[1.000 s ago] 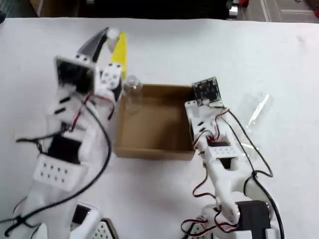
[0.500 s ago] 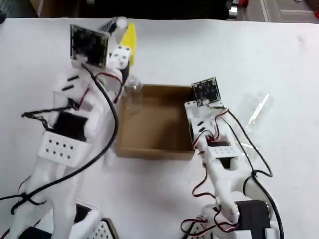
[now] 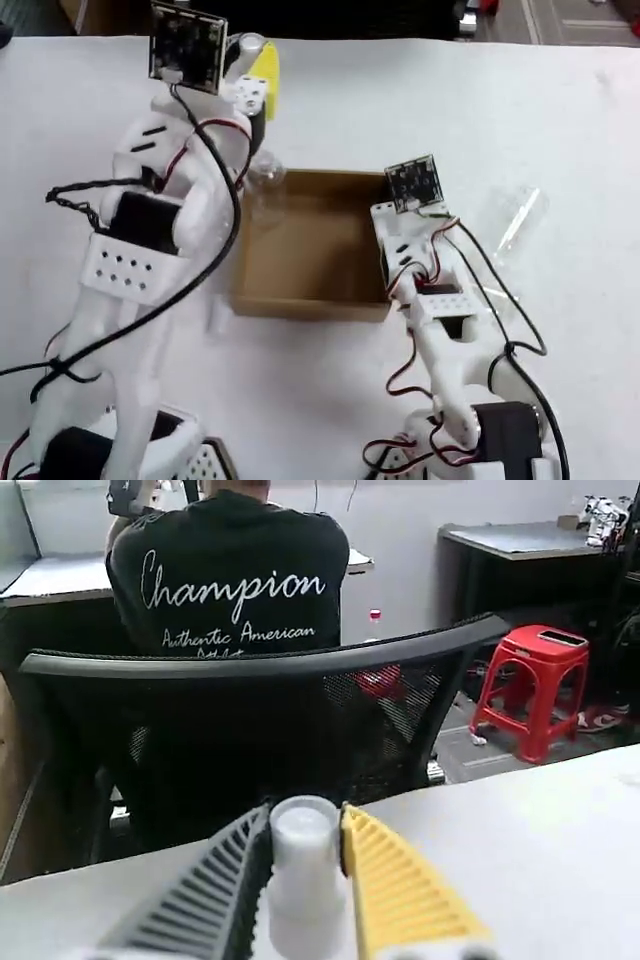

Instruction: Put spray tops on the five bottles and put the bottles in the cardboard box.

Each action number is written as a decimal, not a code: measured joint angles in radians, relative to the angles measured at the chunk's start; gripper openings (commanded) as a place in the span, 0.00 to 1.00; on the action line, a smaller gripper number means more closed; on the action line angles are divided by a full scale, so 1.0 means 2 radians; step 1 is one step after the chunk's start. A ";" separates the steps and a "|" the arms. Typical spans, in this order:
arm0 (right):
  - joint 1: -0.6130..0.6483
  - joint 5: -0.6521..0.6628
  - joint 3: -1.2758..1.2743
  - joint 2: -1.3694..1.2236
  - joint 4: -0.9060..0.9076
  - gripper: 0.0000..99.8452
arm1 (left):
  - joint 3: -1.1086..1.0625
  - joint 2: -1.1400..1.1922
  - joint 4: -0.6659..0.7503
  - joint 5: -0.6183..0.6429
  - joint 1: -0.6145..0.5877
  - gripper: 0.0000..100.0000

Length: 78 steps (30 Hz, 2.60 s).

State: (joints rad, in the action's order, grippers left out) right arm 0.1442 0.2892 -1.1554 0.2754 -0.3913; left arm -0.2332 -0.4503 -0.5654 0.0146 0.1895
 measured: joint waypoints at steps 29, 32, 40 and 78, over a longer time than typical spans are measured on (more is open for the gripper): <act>0.000 0.000 0.000 0.000 0.000 0.02 | -0.028 0.004 0.033 0.000 -0.001 0.02; 0.000 0.000 0.000 0.000 0.000 0.02 | -0.028 0.004 0.033 0.000 -0.001 0.02; 0.000 0.000 0.000 0.000 0.000 0.02 | -0.056 0.004 0.035 0.000 -0.003 0.02; 0.000 0.000 0.000 0.000 0.000 0.02 | -0.203 0.006 0.124 0.002 -0.005 0.11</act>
State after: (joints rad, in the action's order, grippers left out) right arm 0.1442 0.2892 -1.1554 0.2754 -0.3913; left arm -0.6398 -0.4381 -0.3184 0.0176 0.1788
